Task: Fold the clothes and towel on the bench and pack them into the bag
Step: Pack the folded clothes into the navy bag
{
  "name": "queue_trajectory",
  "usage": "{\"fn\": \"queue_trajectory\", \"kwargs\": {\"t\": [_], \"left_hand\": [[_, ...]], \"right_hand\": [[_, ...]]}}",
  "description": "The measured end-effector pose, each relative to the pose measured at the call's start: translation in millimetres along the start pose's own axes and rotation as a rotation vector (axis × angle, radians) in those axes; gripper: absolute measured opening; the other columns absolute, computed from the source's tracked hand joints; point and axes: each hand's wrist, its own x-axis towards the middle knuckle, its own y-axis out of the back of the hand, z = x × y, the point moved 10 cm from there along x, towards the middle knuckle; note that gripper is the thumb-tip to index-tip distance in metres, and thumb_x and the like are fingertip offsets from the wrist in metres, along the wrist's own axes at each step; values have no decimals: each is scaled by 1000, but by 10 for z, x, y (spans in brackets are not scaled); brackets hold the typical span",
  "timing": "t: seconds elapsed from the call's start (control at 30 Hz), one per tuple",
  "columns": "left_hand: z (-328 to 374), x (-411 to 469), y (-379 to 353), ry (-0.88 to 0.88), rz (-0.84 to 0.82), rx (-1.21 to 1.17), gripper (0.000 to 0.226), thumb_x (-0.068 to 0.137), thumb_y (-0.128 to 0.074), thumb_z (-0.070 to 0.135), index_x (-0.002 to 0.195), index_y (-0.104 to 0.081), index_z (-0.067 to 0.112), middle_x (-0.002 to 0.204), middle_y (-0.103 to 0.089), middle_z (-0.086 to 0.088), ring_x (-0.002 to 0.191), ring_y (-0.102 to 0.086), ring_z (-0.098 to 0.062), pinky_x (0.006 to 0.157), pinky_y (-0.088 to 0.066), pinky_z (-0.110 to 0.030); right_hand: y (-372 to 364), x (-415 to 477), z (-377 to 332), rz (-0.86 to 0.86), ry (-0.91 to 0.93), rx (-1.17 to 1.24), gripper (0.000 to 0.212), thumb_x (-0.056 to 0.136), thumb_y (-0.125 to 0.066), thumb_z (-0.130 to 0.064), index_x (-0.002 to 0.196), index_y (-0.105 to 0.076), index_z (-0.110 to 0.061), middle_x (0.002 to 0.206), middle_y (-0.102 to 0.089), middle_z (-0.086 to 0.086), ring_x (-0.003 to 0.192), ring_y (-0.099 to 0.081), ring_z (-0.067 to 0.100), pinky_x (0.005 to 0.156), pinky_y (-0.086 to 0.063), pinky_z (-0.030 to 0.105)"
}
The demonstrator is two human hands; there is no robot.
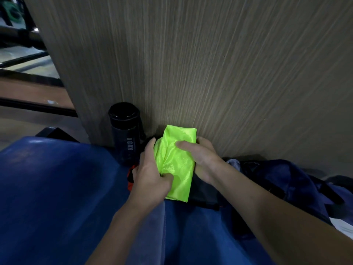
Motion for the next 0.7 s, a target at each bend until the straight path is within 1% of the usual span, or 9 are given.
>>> {"fn": "queue_trajectory", "kwargs": {"t": [0.1,0.17,0.23,0.3,0.33,0.4,0.5,0.6,0.7], "left_hand": [[161,-36,56,-23,63,-46,108,56,-65,65,149,-13,48,144,-42,15,132,-43,-16,113,-35,-50],[311,-78,75,-74,79,-54,114,53,-71,76,149,-16,46,139,-48,17,130,-47,-9,112,-37,-46],[431,-144,62,-117,62,-99,104,58,-83,64,144,-27,45,127,-57,22,118,-55,0,102,-47,-33],[575,-220,11,-160,28,-152,77,67,-90,38,128,-44,43,107,-64,26,99,-61,9,80,-51,-13],[655,-267,-26,-176,13,-169,65,69,-89,27,118,-49,43,98,-66,25,91,-63,10,70,-50,-10],[811,-341,-126,-204,-22,-172,50,71,-88,19,105,-57,40,90,-70,19,82,-66,7,63,-50,-10],[1067,-449,-342,-281,-120,-85,43,74,-86,18,100,-60,39,90,-71,14,81,-67,2,66,-52,-15],[1379,-614,-637,-392,-280,106,40,74,-85,20,99,-62,41,88,-68,15,80,-63,2,71,-53,-22],[1744,-852,-999,-512,-437,286,43,73,-84,24,108,-63,35,92,-67,14,84,-62,-1,79,-53,-30]], "right_hand": [[14,-220,-179,3,83,71,40,81,-74,-2,117,-57,-2,108,-71,19,96,-71,33,82,-58,51],[42,-423,-293,-24,127,126,37,83,-70,-1,117,-58,-3,110,-70,21,99,-70,35,85,-57,53],[96,-637,-392,-57,159,157,37,84,-67,2,119,-57,-3,113,-68,23,103,-68,37,89,-55,54],[219,-846,-476,-63,176,179,39,85,-65,5,122,-55,-2,117,-65,26,107,-65,40,91,-54,56],[298,-952,-513,-63,182,184,40,85,-64,6,123,-54,-2,117,-64,26,107,-65,41,91,-53,57],[483,-1152,-592,-66,205,160,41,85,-66,5,123,-54,-5,116,-66,24,104,-67,37,91,-54,54],[920,-1447,-845,6,361,-56,47,80,-72,5,120,-55,-16,119,-64,12,102,-65,20,85,-55,32],[1229,-1767,-1099,-45,510,-435,71,73,-79,4,127,-47,-29,135,-55,3,124,-54,9,103,-45,23],[1359,-2054,-1065,-157,500,-919,99,71,-87,-17,147,-26,-37,149,-39,-15,136,-33,-10,115,-26,17]]}}
